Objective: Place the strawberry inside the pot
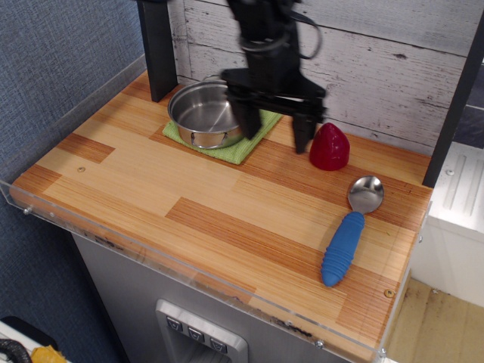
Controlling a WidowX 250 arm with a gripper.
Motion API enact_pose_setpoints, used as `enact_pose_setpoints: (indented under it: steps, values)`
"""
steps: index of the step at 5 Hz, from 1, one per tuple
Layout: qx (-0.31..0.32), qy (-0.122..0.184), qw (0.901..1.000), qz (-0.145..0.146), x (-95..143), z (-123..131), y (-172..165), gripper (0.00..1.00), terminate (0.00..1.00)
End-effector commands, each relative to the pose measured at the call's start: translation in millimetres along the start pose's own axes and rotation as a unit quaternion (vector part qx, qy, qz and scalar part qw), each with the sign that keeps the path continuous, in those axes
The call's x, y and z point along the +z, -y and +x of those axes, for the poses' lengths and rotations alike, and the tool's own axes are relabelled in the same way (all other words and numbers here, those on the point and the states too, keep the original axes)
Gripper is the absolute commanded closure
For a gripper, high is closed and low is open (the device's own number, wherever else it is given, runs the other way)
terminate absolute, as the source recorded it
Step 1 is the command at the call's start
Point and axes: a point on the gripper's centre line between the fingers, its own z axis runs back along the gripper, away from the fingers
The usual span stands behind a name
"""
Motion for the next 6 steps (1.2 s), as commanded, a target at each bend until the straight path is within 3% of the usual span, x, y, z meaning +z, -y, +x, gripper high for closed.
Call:
enact_pose_setpoints:
  steps: [1,3,4,5,6]
  values:
    - [0.002,0.036,0.9990,0.025,-9,55,18,0.00,0.00]
    - [0.005,0.014,0.9993,0.035,-32,67,24,0.00,0.00]
    - [0.015,0.010,0.9994,0.030,-30,62,18,1.00,0.00]
    - [0.023,0.012,0.9995,0.017,-22,61,16,0.00,0.00]
    - [0.052,0.043,0.9976,-0.018,-9,59,11,1.00,0.00]
